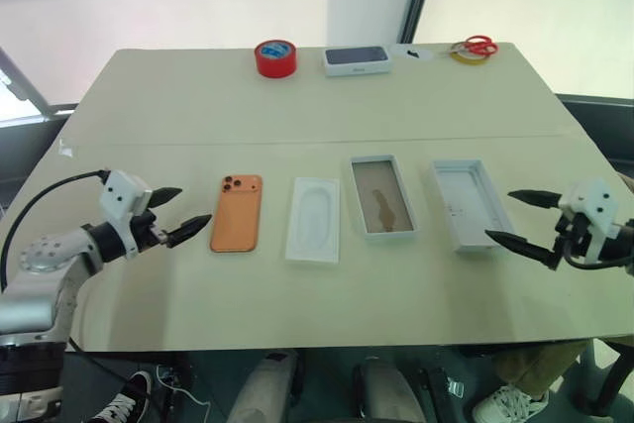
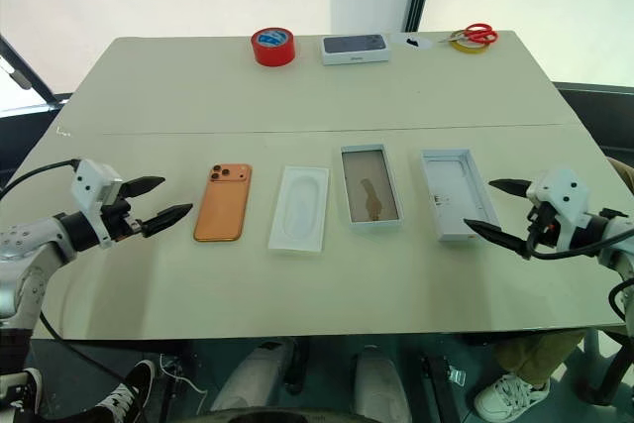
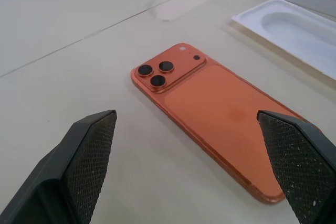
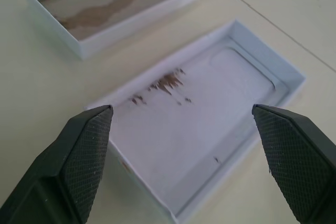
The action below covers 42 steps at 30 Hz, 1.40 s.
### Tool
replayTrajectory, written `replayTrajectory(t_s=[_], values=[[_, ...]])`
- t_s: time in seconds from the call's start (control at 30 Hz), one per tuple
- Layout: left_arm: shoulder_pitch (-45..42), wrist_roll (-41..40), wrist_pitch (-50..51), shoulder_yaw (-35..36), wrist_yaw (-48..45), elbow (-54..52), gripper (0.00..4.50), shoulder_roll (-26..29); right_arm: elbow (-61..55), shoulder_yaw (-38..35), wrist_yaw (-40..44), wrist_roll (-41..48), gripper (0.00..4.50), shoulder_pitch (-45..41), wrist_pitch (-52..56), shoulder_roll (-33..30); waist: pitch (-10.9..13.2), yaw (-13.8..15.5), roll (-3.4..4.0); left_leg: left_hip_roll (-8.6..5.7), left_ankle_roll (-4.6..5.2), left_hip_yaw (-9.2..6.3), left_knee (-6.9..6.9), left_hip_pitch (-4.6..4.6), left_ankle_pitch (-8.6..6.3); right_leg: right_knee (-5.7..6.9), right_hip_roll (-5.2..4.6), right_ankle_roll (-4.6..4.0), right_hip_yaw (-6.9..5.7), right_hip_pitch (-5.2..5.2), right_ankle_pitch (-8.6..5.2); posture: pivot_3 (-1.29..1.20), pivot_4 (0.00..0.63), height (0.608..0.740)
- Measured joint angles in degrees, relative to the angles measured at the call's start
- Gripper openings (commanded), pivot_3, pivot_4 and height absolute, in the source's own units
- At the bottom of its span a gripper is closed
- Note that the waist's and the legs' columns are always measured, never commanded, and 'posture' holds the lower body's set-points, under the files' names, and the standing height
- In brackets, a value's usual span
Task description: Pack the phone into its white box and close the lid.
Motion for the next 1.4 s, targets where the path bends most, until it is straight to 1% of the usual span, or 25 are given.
replayTrajectory(t_s=[0.13, 0.3, 0.37, 0.43, 0.47, 0.6, 0.77, 0.93, 1.23, 1.27, 1.33, 1.4], values=[[-2.71, -6.12, 14.66, -2.71, 3.40, -5.02, 4.50, -2.80, -6.76, 3.94, 0.19, 0.24, 4.44, -1.51, 1.08, 1.32, 0.02, 0.12, -0.03, 0.00, 0.00, -0.02, 0.01, -0.02, 0.00, 0.00, 0.01, 0.01, -0.04, 0.00, 0.01, 0.00, 0.150, 0.740], [-8.11, -9.78, 21.56, -3.92, 10.21, -8.85, 4.50, -9.17, -12.26, 9.24, -0.46, 0.38, 4.44, -4.13, 3.21, 3.28, 0.03, 0.24, -0.07, -0.01, 0.00, -0.03, 0.13, -0.06, 0.00, 0.01, 0.01, 0.03, -0.07, 0.02, 0.02, 0.00, 0.150, 0.740], [-12.05, -13.17, 26.56, -2.75, 13.71, -7.91, 4.50, -12.94, -13.29, 10.75, -0.59, 0.37, 4.44, -5.51, 3.75, 3.90, 0.03, 0.36, -0.07, -0.02, 0.01, -0.04, 0.15, -0.05, 0.01, 0.01, 0.02, 0.04, -0.10, 0.03, 0.02, 0.00, 0.150, 0.740], [-14.51, -15.35, 30.71, -1.97, 16.61, -6.46, 4.50, -15.23, -13.87, 11.73, -0.57, 0.26, 4.44, -6.36, 3.74, 3.96, 0.04, 0.36, -0.11, -0.02, 0.01, -0.05, 0.19, -0.06, 0.01, 0.01, 0.03, 0.10, -0.12, 0.05, 0.05, 0.00, 0.150, 0.740], [-16.10, -16.31, 34.45, -1.75, 19.01, -4.64, 4.50, -16.41, -13.93, 12.12, -0.41, -0.13, 4.44, -7.06, 3.72, 3.96, 0.04, 0.32, -0.11, -0.03, 0.02, -0.04, 0.20, -0.06, 0.01, 0.01, 0.03, 0.23, -0.12, 0.04, 0.12, 0.00, 0.150, 0.740], [-18.39, -19.75, 42.34, -0.86, 23.37, -1.49, 4.50, -20.32, -14.59, 13.98, 0.71, -0.47, 4.44, -8.82, 3.65, 3.93, 0.08, 0.19, -0.18, -0.03, 0.02, -0.05, 0.24, -0.06, 0.02, 0.04, 0.06, 0.27, -0.13, 0.04, 0.14, 0.00, 0.150, 0.740], [-20.95, -22.32, 49.61, -1.29, 24.62, -0.66, 4.50, -20.99, -14.65, 15.95, 1.65, -1.33, 4.44, -10.89, 3.12, 3.96, 0.09, 0.21, -0.20, -0.04, 0.01, -0.05, 0.26, -0.05, 0.02, 0.05, 0.06, 0.27, -0.13, 0.07, 0.14, 0.00, 0.150, 0.740], [-22.39, -22.60, 52.92, -2.16, 25.01, 2.44, 4.50, -21.59, -13.50, 16.06, 1.88, -2.31, 4.44, -11.90, 1.87, 3.96, 0.09, 0.36, -0.22, -0.03, 0.01, -0.06, 0.27, -0.05, 0.02, 0.05, 0.06, 0.27, -0.14, 0.08, 0.15, 0.00, 0.150, 0.740], [-22.75, -22.05, 51.16, -2.86, 24.24, 4.67, 4.50, -23.89, -13.15, 16.06, 1.38, -3.00, 4.44, -11.78, 1.13, 4.11, 0.08, 0.52, -0.22, -0.04, 0.01, -0.05, 0.29, -0.05, 0.02, 0.05, 0.05, 0.26, -0.13, 0.09, 0.15, 0.00, 0.150, 0.740], [-22.75, -22.04, 51.16, -3.03, 24.16, 4.68, 3.96, -24.07, -13.15, 16.07, 1.33, -3.01, 4.50, -11.78, 1.12, 4.12, 0.08, 0.63, -0.22, -0.04, 0.01, -0.05, 0.29, -0.05, 0.02, 0.05, 0.05, 0.26, -0.13, 0.09, 0.14, 0.00, 0.150, 0.740], [-22.50, -21.58, 51.16, -4.66, 23.78, 4.75, 3.20, -23.92, -13.15, 16.07, 1.17, -3.06, 4.50, -11.78, 1.07, 4.18, 0.08, 1.03, -0.22, -0.04, 0.01, -0.04, 0.29, -0.05, 0.02, 0.05, 0.05, 0.26, -0.12, 0.08, 0.14, 0.00, 0.150, 0.740], [-22.39, -20.66, 51.05, -5.57, 23.70, 5.28, 2.12, -23.85, -13.15, 16.07, 0.96, -3.14, 4.50, -11.75, 0.92, 4.26, 0.08, 1.26, -0.22, -0.04, 0.01, -0.05, 0.29, -0.05, 0.02, 0.05, 0.05, 0.25, -0.12, 0.08, 0.14, 0.00, 0.150, 0.740]])
